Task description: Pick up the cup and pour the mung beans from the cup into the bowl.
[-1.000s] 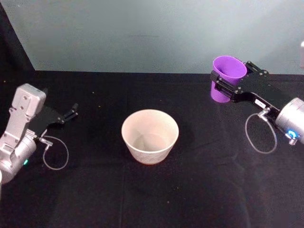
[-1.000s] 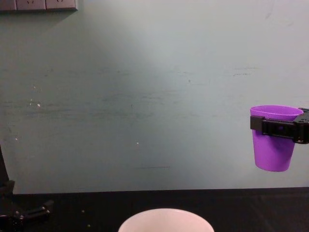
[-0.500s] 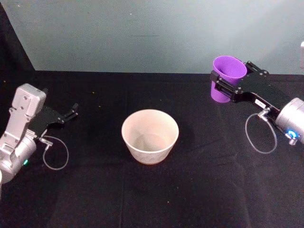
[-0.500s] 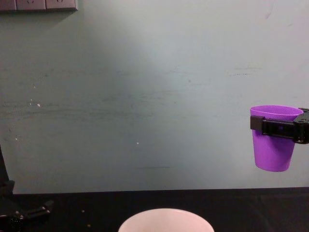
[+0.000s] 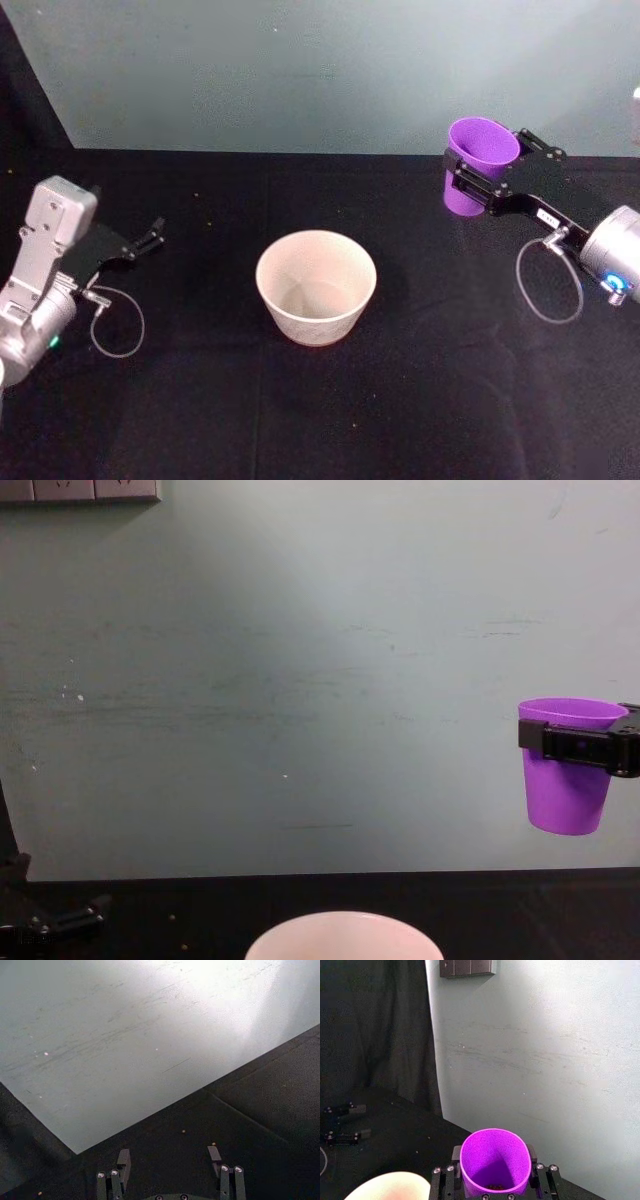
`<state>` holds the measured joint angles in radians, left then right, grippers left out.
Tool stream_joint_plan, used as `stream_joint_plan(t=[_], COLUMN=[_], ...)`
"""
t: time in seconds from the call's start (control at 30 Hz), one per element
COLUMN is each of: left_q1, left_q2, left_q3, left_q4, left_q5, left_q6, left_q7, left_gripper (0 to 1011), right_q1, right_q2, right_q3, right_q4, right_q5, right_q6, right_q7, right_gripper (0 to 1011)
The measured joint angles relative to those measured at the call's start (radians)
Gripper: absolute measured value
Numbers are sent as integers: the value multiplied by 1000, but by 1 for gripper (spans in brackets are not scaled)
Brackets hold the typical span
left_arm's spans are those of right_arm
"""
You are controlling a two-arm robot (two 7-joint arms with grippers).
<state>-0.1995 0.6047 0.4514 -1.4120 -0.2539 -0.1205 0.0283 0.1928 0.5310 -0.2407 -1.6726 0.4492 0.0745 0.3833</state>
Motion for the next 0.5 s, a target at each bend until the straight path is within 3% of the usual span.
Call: stream_joint_plan(t=[0.5], left_q1=[0], left_q2=[0], left_q3=[0], left_q4=[0], left_q5=[0], left_q6=[0], left_q7=[0], left_gripper=[1000], right_q1=[0], right_q2=[0], right_q3=[0], right_q4=[0], right_q5=[0], right_q6=[0], right_q7=[0], right_gripper=[735])
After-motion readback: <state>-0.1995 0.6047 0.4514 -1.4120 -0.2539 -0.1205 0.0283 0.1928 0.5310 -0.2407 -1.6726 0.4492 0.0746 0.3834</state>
